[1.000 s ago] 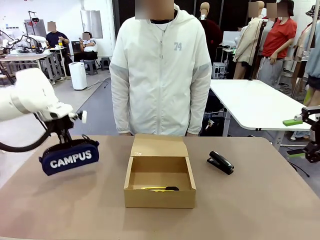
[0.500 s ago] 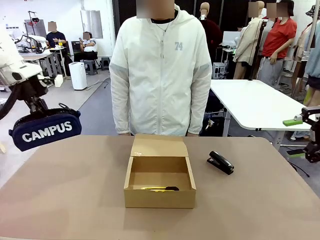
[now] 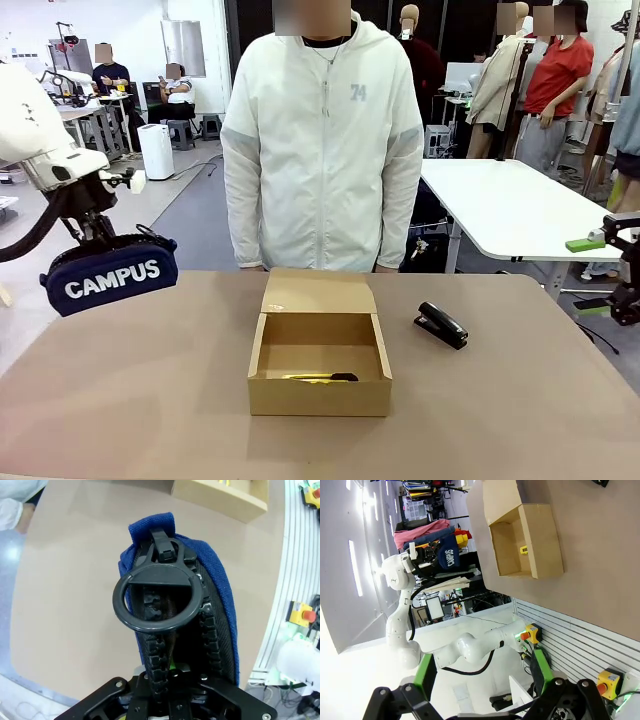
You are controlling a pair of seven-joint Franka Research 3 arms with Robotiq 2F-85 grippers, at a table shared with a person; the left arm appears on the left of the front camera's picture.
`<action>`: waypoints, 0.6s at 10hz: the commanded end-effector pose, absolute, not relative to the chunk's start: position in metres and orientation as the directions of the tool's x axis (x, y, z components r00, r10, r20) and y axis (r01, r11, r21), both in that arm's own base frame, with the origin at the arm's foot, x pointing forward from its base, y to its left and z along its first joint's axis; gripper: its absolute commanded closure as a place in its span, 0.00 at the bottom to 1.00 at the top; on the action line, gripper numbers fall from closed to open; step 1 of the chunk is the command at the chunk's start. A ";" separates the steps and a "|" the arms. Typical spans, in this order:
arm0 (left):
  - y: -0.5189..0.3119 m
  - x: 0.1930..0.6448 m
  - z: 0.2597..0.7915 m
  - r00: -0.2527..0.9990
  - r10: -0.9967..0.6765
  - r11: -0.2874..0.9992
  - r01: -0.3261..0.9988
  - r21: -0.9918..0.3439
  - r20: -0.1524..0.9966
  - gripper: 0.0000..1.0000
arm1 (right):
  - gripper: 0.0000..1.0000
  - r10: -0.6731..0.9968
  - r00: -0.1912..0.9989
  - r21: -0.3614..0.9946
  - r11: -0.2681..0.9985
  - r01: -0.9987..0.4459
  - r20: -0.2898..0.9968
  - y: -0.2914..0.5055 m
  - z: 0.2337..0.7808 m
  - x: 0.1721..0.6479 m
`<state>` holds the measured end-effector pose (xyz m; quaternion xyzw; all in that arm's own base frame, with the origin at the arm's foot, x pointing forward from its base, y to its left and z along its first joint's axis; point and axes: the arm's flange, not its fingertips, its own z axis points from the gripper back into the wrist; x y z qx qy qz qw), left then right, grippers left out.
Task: Pack the items into the box.
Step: Pick up the item indicated by the person and place it inside the Mailer Box.
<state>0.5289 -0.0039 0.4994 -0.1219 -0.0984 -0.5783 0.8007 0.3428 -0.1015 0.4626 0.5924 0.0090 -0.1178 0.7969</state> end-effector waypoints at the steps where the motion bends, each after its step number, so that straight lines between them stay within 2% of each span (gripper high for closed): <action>1: -0.045 0.518 0.511 0.282 -0.904 0.290 0.957 -0.024 0.321 1.00 | 0.00 -0.169 0.975 0.943 0.276 0.184 -0.141 -0.104 0.465 0.342; 3: -0.148 0.503 0.515 0.138 -0.960 0.147 0.989 0.018 0.245 1.00 | 0.00 -0.169 0.975 0.943 0.276 0.184 -0.141 -0.104 0.465 0.342; 6: -0.266 0.488 0.501 -0.140 -0.958 -0.142 0.990 0.010 0.249 1.00 | 0.00 -0.169 0.975 0.943 0.276 0.184 -0.141 -0.104 0.465 0.342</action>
